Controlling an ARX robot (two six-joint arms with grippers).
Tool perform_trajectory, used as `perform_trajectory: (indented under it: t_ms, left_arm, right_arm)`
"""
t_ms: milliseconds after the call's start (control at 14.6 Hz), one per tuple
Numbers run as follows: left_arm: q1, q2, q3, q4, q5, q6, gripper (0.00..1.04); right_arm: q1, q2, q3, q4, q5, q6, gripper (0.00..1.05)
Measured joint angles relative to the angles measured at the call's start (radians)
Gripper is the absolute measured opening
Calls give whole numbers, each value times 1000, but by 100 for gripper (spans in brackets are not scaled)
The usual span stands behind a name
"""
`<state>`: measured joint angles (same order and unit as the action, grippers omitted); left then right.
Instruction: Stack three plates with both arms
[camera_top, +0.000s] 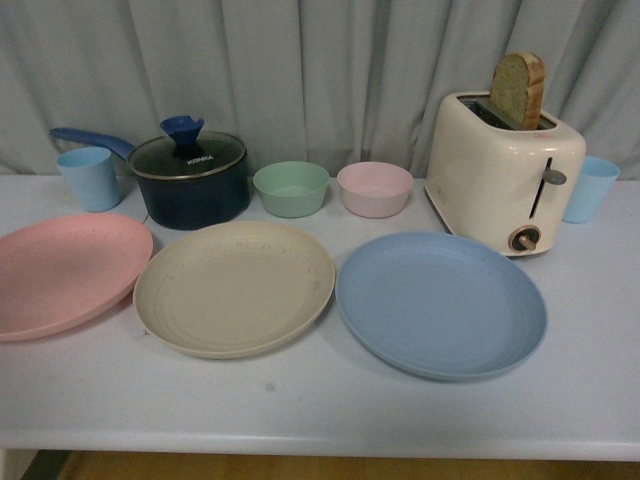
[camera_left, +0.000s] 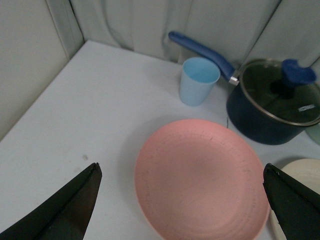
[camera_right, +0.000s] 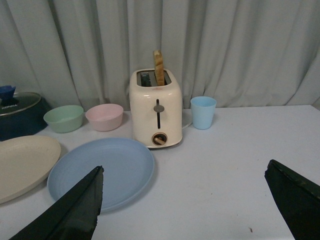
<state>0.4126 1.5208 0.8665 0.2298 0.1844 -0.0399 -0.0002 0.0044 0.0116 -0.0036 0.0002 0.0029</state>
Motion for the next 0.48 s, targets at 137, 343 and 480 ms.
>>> perform_trajectory:
  t_ms: [137, 343, 480]
  left_arm:
    - [29, 290, 135, 4, 8, 24, 98]
    - [22, 529, 252, 64, 40, 10, 98]
    - [3, 555, 252, 89, 54, 5, 98]
  right_arm:
    - [0, 0, 0, 0, 0, 0, 98]
    - [0, 0, 0, 0, 0, 0, 98]
    - [0, 0, 0, 0, 0, 0, 98]
